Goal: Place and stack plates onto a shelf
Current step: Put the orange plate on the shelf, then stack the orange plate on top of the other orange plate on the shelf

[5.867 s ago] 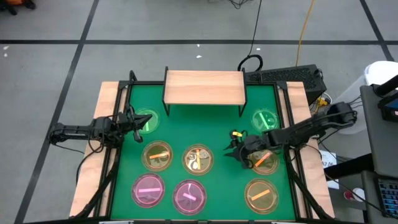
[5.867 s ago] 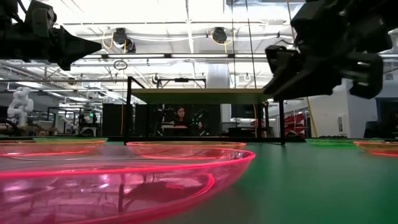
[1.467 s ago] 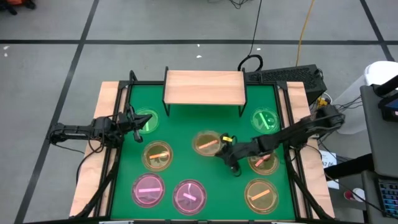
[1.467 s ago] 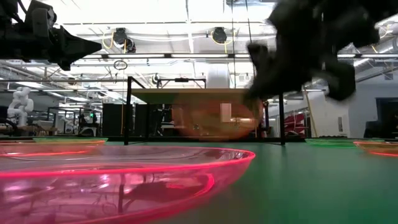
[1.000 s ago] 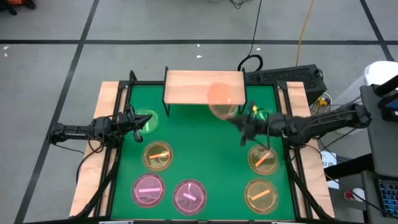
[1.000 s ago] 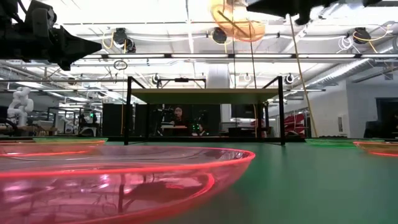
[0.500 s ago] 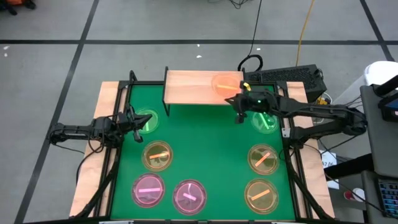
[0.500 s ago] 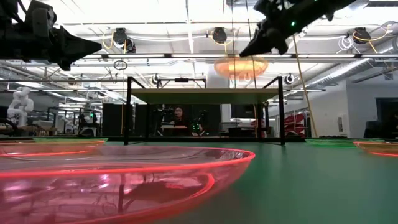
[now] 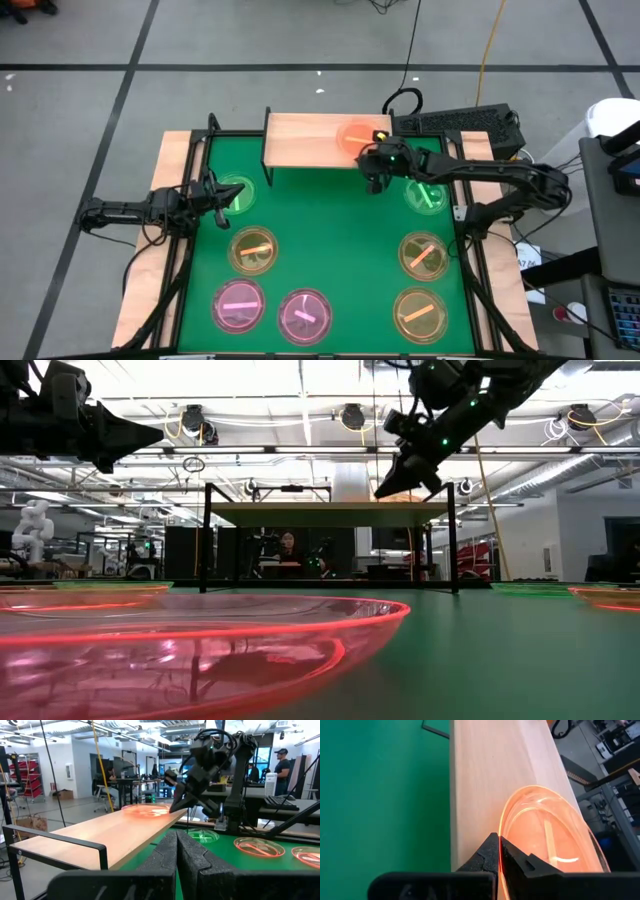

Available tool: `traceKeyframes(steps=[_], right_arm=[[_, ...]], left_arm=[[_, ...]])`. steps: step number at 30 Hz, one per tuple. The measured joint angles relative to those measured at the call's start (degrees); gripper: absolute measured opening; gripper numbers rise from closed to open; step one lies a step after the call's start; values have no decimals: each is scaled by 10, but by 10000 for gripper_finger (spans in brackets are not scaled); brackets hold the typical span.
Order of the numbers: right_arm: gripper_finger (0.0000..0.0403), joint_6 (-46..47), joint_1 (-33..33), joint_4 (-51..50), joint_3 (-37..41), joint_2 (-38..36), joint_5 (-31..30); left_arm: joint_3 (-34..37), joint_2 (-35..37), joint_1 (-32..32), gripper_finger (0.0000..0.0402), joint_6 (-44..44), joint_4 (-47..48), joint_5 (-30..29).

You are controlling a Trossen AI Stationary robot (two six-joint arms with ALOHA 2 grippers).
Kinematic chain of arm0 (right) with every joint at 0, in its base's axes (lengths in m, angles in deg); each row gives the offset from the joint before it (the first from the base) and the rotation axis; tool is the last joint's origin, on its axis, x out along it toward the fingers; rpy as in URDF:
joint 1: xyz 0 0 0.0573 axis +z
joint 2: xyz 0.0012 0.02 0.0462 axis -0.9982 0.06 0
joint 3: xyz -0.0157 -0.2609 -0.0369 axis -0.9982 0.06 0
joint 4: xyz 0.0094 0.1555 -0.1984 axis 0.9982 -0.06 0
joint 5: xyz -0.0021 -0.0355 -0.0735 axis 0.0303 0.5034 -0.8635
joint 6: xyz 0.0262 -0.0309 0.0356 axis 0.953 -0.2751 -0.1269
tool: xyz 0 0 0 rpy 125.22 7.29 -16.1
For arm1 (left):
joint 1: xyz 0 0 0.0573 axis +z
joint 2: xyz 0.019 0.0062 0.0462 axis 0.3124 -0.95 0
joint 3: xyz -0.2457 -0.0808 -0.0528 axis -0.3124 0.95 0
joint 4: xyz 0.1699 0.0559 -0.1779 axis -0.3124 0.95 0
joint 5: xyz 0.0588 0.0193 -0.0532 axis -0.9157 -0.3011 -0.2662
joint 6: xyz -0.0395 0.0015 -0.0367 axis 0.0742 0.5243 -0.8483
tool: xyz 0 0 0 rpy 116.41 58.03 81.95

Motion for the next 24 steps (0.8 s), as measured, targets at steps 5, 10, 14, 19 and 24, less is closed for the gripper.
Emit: traceKeyframes(steps=[5, 10, 14, 19, 24], right_arm=[[0, 0, -3, 6, 0, 7, 1], [13, 0, -3, 11, 0, 0, 2], [37, -8, 0, 4, 0, -12, 2], [70, -13, 25, -8, 0, -60, 1], [92, 19, 56, -14, 0, -129, 2]], left_arm=[[0, 0, 0, 1, 0, 0, 0], [0, 0, 0, 1, 0, 0, 0], [0, 0, 0, 1, 0, 0, 0], [0, 0, 0, 1, 0, 0, 0], [0, 0, 0, 1, 0, 0, 0]])
